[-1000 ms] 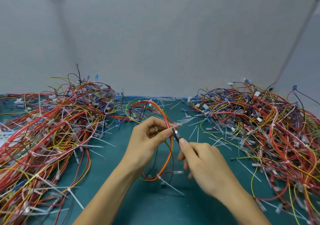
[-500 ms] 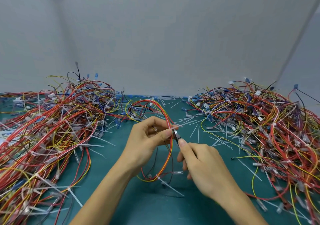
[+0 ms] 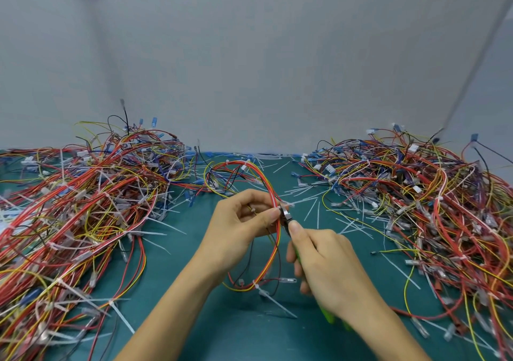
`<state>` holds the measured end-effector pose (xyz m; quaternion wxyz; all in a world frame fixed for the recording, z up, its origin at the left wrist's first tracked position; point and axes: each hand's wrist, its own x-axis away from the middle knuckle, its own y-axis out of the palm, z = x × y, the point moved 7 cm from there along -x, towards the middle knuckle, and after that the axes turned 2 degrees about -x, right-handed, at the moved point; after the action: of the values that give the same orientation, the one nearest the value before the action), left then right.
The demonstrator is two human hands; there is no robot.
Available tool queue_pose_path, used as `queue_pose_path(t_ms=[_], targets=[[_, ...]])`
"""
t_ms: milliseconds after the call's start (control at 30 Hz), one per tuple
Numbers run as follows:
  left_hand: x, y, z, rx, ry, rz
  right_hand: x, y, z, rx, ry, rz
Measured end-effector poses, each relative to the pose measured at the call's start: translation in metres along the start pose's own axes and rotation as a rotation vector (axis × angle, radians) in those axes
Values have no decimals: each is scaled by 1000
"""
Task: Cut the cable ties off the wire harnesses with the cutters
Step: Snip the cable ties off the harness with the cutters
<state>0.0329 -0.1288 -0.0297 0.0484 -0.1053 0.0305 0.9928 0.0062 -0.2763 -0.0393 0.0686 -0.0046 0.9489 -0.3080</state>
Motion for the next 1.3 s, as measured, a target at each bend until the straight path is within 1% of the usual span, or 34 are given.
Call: queue_pose_path(t_ms=[467,567,667,767,867,1000,1067,1200,1300], targets=[[1,2,0,-3,-19,-5,0,4,1,-122,60,-98],[1,1,-1,-4,-21,-2,0,5,1,-145,63,-103],[0,-3,-2,-28,-21,37,-1,4,1,-188,52,-73],[-1,-10,-3,-85,-10,96,-6,3,8,-298,76,-26],[-2,-15,-2,-109,0,134,-9,6,12,-452,103,-43],[-2,-11,2,-155,35,69,-7,13,13,-469,87,-44],[-3,-8,2,-193,36,25,-7,14,13,-529,92,-22],[-4,-5,-3,-194,-31,-22,-8,13,13,-666,135,-16],[-5,-8,-5,-239,-45,-21,-10,10,14,-657,124,1]])
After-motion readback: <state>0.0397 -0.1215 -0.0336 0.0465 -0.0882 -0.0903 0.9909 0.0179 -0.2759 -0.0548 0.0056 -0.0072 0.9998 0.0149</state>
